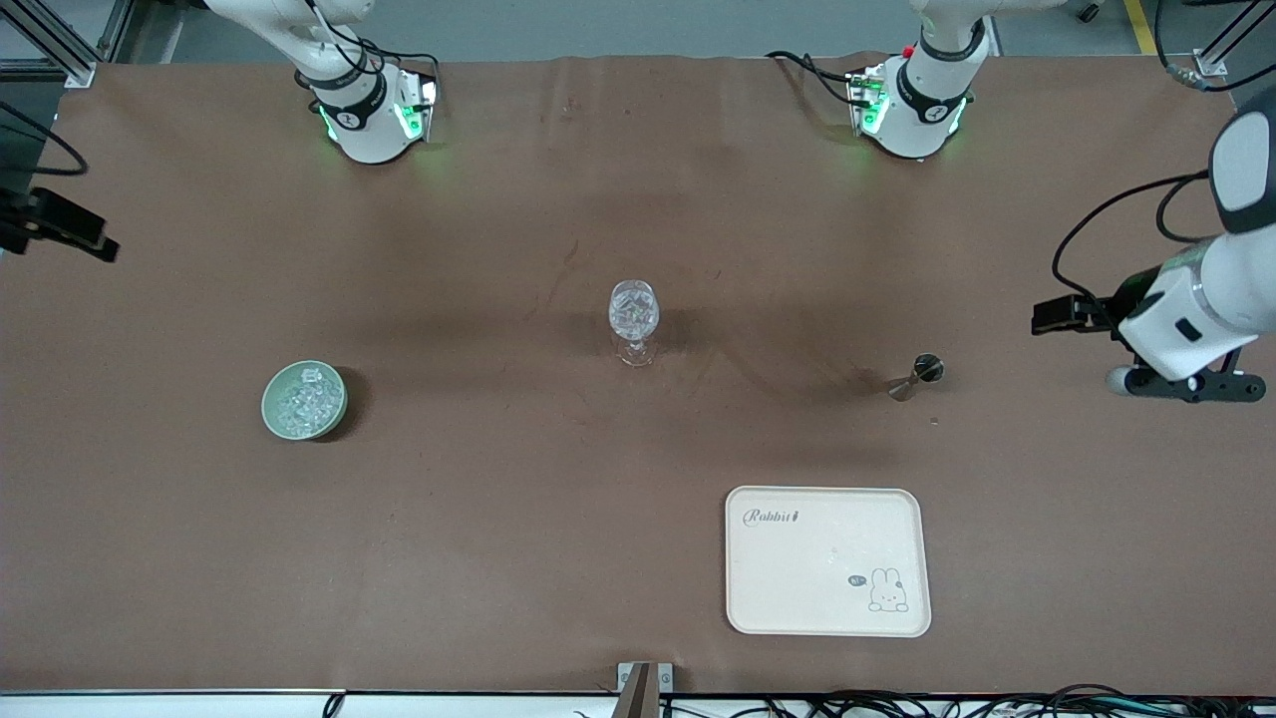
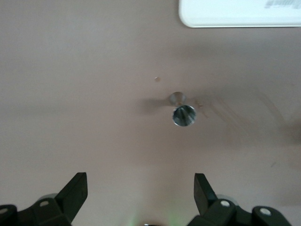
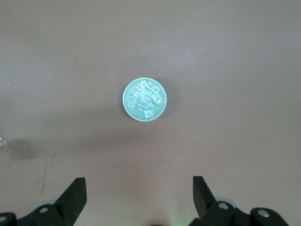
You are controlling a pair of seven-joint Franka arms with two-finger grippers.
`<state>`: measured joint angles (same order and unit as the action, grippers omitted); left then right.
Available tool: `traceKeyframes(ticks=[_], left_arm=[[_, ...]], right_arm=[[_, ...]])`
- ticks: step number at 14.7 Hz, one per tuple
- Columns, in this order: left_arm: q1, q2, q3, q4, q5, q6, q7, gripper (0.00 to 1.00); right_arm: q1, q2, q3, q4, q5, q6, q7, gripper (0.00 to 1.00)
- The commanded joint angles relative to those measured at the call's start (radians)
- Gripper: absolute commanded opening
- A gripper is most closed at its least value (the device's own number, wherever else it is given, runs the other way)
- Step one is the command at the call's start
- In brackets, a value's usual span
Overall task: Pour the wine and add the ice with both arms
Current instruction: 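Reach the right gripper to the ice bowl while the left gripper reaches the jigger, then grasp an ice cube with the right gripper while the left gripper grasps the jigger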
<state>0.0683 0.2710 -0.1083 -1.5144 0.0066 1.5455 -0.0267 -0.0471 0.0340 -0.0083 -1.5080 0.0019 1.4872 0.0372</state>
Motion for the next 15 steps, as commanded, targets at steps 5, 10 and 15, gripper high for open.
traceKeyframes(ticks=[5, 10, 15], left_arm=[[0.047, 0.207, -0.001, 0.034, -0.103, 0.014, -0.355, 0.95], [0.162, 0.370, -0.001, 0.034, -0.406, 0.079, -0.513, 0.91], [0.225, 0.476, -0.001, -0.018, -0.643, 0.142, -0.583, 0.85]], right_arm=[[-0.008, 0.012, 0.011, -0.426, 0.000, 0.476, 0.013, 1.00], [-0.011, 0.139, 0.011, -0.569, 0.000, 0.743, 0.013, 1.00], [-0.011, 0.265, 0.010, -0.641, 0.000, 0.980, 0.012, 0.99]])
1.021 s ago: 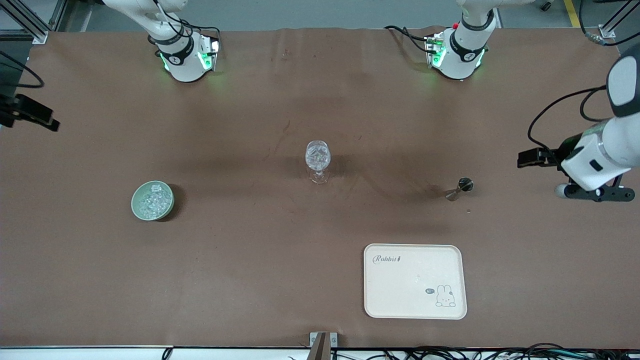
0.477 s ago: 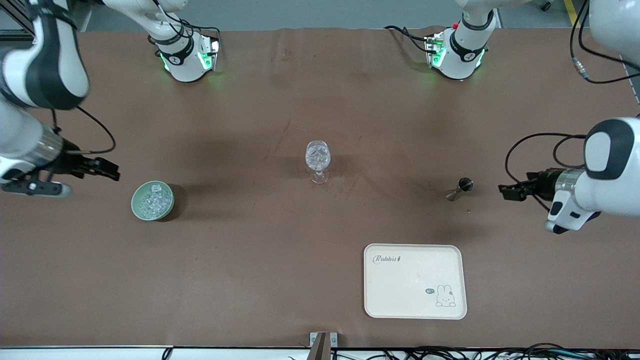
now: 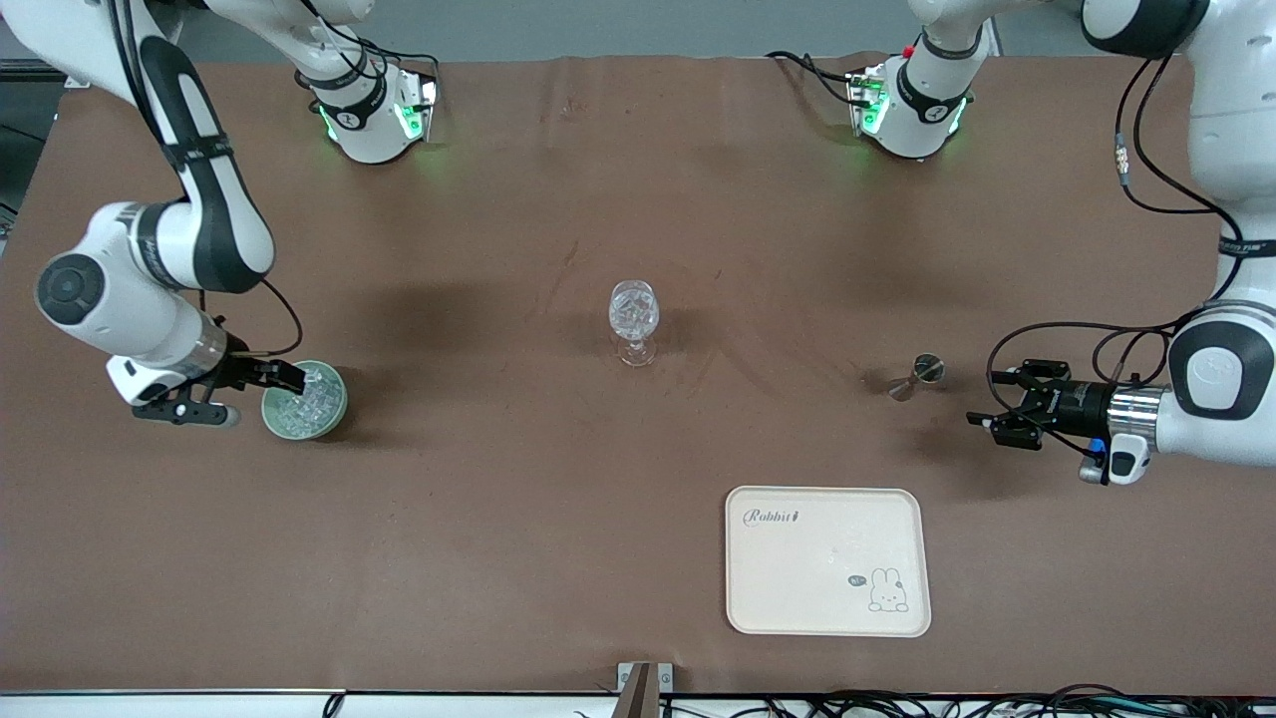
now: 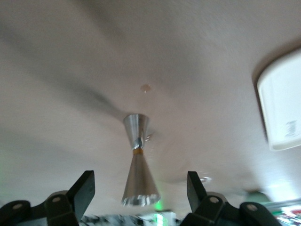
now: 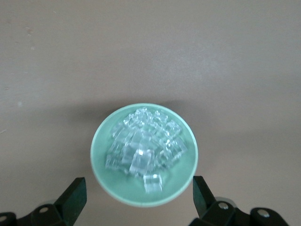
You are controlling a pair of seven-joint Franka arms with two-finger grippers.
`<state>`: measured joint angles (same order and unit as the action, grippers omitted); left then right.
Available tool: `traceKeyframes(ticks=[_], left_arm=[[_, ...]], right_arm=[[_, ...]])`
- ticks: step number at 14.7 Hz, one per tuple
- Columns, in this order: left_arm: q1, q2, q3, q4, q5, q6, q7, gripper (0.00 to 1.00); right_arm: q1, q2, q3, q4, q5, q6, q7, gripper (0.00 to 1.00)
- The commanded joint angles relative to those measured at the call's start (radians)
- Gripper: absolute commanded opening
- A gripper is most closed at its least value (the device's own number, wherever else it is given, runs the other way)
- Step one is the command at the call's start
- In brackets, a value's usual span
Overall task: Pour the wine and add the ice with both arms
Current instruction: 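Grasp an ice cube with the right gripper while the left gripper grasps the jigger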
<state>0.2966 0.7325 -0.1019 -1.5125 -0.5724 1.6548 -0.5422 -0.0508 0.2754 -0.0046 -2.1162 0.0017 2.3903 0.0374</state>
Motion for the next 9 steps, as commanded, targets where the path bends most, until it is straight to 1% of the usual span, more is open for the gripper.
traceKeyframes(ticks=[1, 2, 3, 5, 7, 9], left_arm=[[0.006, 0.016, -0.007, -0.058, -0.113, 0.058, -0.094, 0.84], [0.006, 0.016, -0.007, -0.089, -0.156, 0.074, -0.097, 0.84], [0.004, 0.019, -0.007, -0.112, -0.179, 0.082, -0.097, 0.83], [0.004, 0.030, -0.007, -0.133, -0.188, 0.091, -0.097, 0.81], [0.003, 0.031, -0.007, -0.159, -0.210, 0.088, -0.099, 0.75], [0.003, 0.031, -0.009, -0.179, -0.215, 0.086, -0.096, 0.74]], right_arm=[[-0.008, 0.048, 0.006, -0.047, 0.000, 0.125, 0.012, 0.98], [-0.008, 0.057, 0.006, -0.059, -0.002, 0.156, 0.010, 0.97], [-0.006, 0.059, 0.006, -0.064, -0.002, 0.158, 0.009, 0.94], [-0.006, 0.059, 0.006, -0.074, -0.002, 0.148, 0.002, 0.88], [-0.006, 0.057, 0.006, -0.080, -0.002, 0.153, -0.001, 0.78], [-0.004, 0.062, 0.008, -0.082, -0.002, 0.152, 0.001, 0.67]])
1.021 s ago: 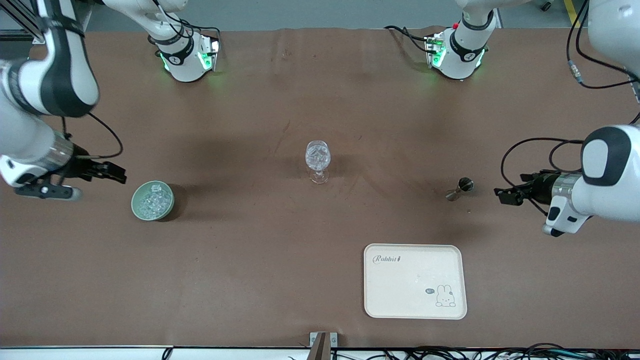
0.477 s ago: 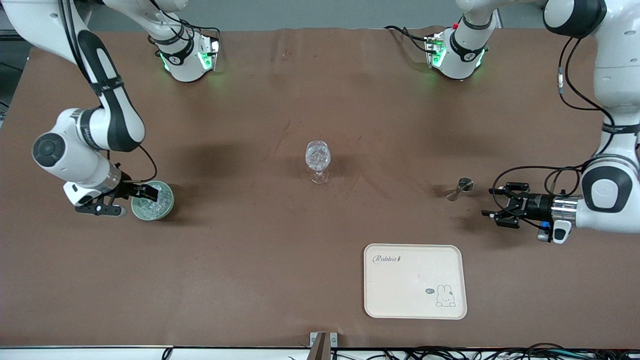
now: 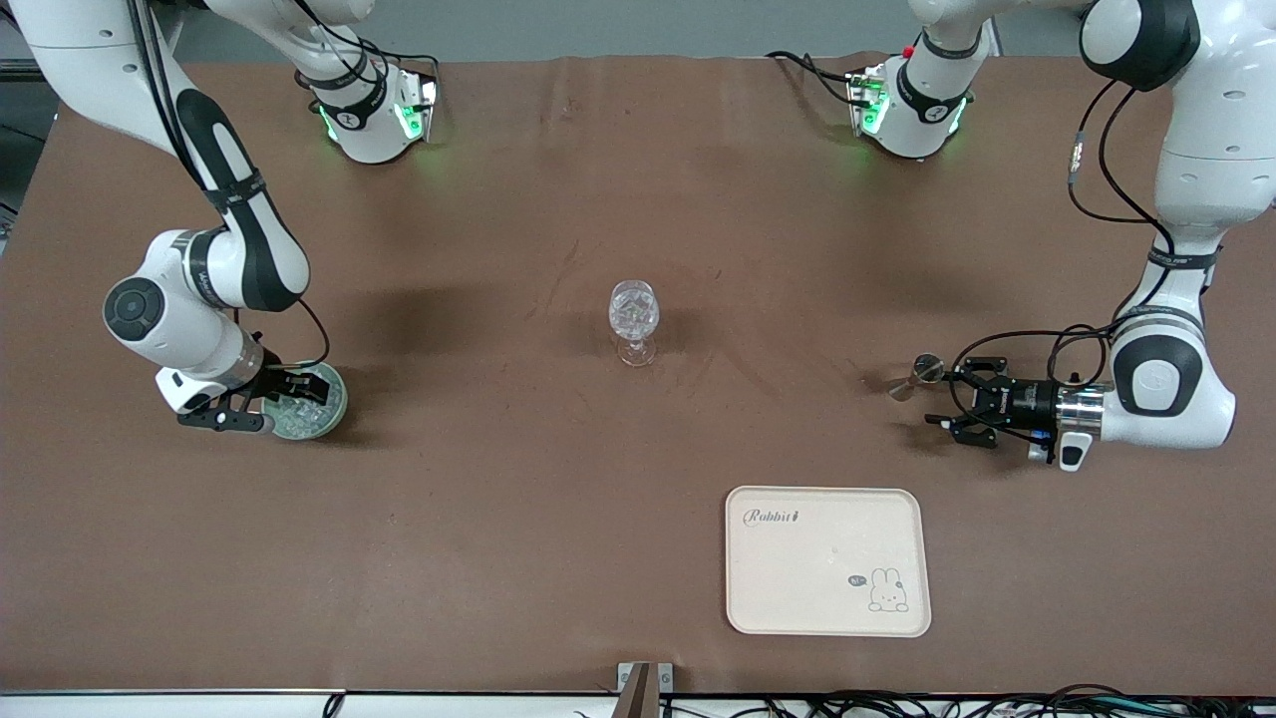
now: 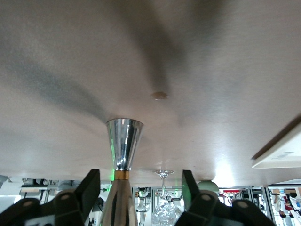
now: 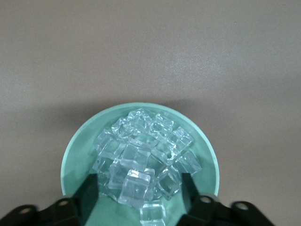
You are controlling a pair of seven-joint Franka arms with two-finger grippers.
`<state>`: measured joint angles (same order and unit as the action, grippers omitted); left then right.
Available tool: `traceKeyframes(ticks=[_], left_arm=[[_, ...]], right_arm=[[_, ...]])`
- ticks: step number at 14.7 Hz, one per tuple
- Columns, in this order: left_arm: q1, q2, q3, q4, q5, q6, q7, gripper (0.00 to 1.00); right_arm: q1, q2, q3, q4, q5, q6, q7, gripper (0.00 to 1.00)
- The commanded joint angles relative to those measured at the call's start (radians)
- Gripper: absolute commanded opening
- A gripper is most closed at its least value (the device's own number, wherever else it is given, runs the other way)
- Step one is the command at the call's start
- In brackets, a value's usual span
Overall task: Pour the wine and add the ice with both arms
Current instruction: 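Grasp an ice cube with the right gripper while the left gripper grasps the jigger, then lift the ice cube with the right gripper while the left gripper carries the jigger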
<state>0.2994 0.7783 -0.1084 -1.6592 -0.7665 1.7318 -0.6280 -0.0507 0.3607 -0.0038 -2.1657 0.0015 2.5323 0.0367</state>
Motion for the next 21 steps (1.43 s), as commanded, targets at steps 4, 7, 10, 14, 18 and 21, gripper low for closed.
traceKeyframes(ticks=[4, 7, 10, 14, 18, 21], left_arm=[[-0.002, -0.014, -0.008, -0.045, -0.020, 0.005, 0.005, 0.67], [-0.011, -0.014, -0.011, -0.056, -0.020, 0.005, 0.036, 0.62], [-0.013, -0.013, -0.011, -0.057, -0.020, 0.005, 0.050, 0.55], [-0.014, -0.011, -0.013, -0.056, -0.020, 0.005, 0.050, 0.38], [-0.014, -0.014, -0.027, -0.053, -0.020, 0.005, 0.051, 0.12], [-0.014, -0.021, -0.053, -0.050, -0.020, 0.005, 0.047, 0.01]], right_arm=[[-0.006, -0.017, 0.007, -0.033, -0.001, 0.013, 0.002, 0.54], [-0.008, -0.008, 0.007, -0.031, -0.001, 0.013, 0.002, 0.48], [-0.008, -0.006, 0.007, -0.031, -0.001, 0.017, 0.002, 0.47], [-0.008, -0.003, 0.007, -0.031, -0.001, 0.016, 0.002, 0.44], [-0.008, -0.002, 0.007, -0.031, -0.001, 0.016, 0.002, 0.42], [-0.006, 0.003, 0.007, -0.031, -0.001, 0.017, 0.002, 0.40]])
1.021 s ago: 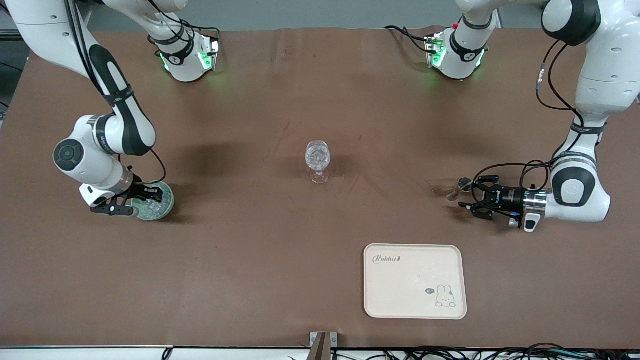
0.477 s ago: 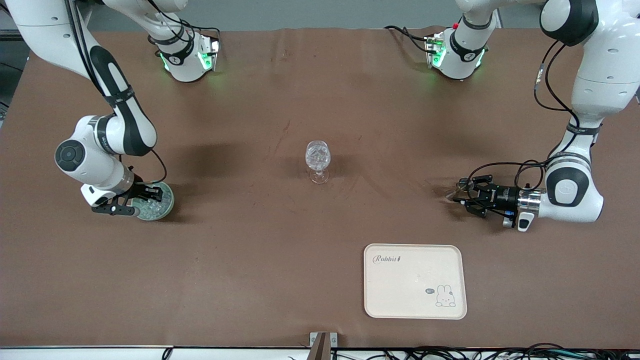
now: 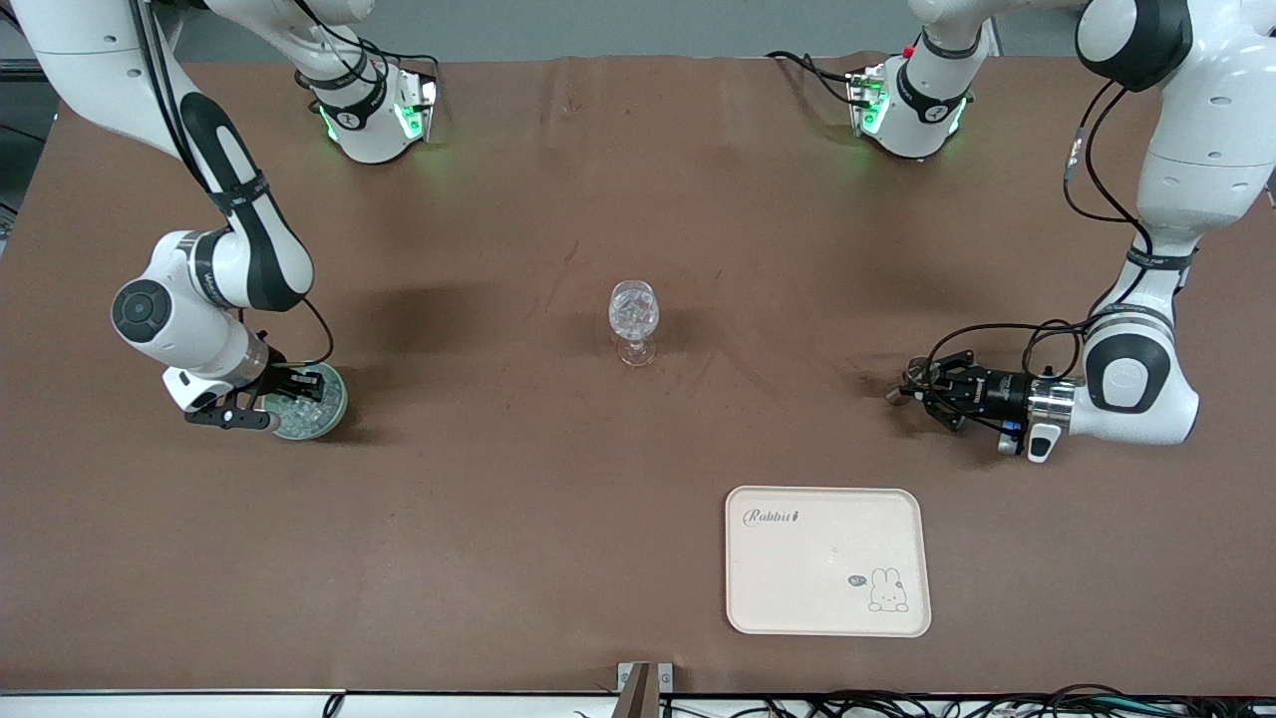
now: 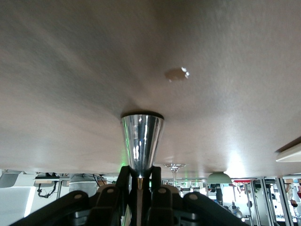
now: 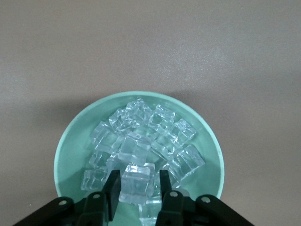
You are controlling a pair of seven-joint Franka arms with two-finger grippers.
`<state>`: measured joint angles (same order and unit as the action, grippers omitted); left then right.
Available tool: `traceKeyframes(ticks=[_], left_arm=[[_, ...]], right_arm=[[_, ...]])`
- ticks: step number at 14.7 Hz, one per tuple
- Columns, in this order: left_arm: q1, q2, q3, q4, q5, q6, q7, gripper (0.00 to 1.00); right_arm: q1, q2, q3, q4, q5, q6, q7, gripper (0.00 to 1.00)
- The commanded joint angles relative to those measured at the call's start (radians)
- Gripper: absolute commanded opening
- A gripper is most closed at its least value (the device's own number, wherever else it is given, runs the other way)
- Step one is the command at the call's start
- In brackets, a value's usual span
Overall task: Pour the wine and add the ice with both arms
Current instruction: 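Lift the ice cube with the right gripper while the left gripper carries the jigger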
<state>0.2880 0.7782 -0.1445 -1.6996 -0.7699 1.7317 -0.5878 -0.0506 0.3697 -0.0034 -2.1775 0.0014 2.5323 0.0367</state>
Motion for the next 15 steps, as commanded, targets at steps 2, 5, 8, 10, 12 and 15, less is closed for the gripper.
traceKeyframes(ticks=[2, 5, 8, 10, 12, 15], left_arm=[[0.000, -0.030, -0.046, -0.005, -0.019, 0.003, -0.009, 0.01], [-0.001, -0.037, -0.118, 0.006, -0.017, 0.003, -0.029, 0.01], [-0.050, -0.083, -0.171, 0.046, 0.017, 0.012, -0.088, 0.00], [-0.128, -0.140, -0.168, 0.048, 0.018, 0.032, -0.182, 0.00], [-0.196, -0.187, -0.170, 0.048, 0.026, 0.078, -0.297, 0.00], [-0.315, -0.240, -0.168, 0.055, 0.088, 0.138, -0.465, 0.00]], right_arm=[[-0.008, -0.005, 0.006, -0.019, -0.001, 0.017, 0.002, 0.36], [-0.008, -0.006, 0.006, -0.016, -0.001, 0.010, 0.005, 0.15], [-0.006, -0.008, 0.006, 0.010, -0.001, -0.026, 0.011, 0.02], [-0.006, -0.021, 0.008, 0.074, -0.001, -0.146, 0.002, 0.00], [-0.003, -0.060, 0.010, 0.192, 0.002, -0.356, 0.014, 0.00], [-0.005, -0.138, 0.007, 0.345, 0.008, -0.554, 0.014, 0.00]])
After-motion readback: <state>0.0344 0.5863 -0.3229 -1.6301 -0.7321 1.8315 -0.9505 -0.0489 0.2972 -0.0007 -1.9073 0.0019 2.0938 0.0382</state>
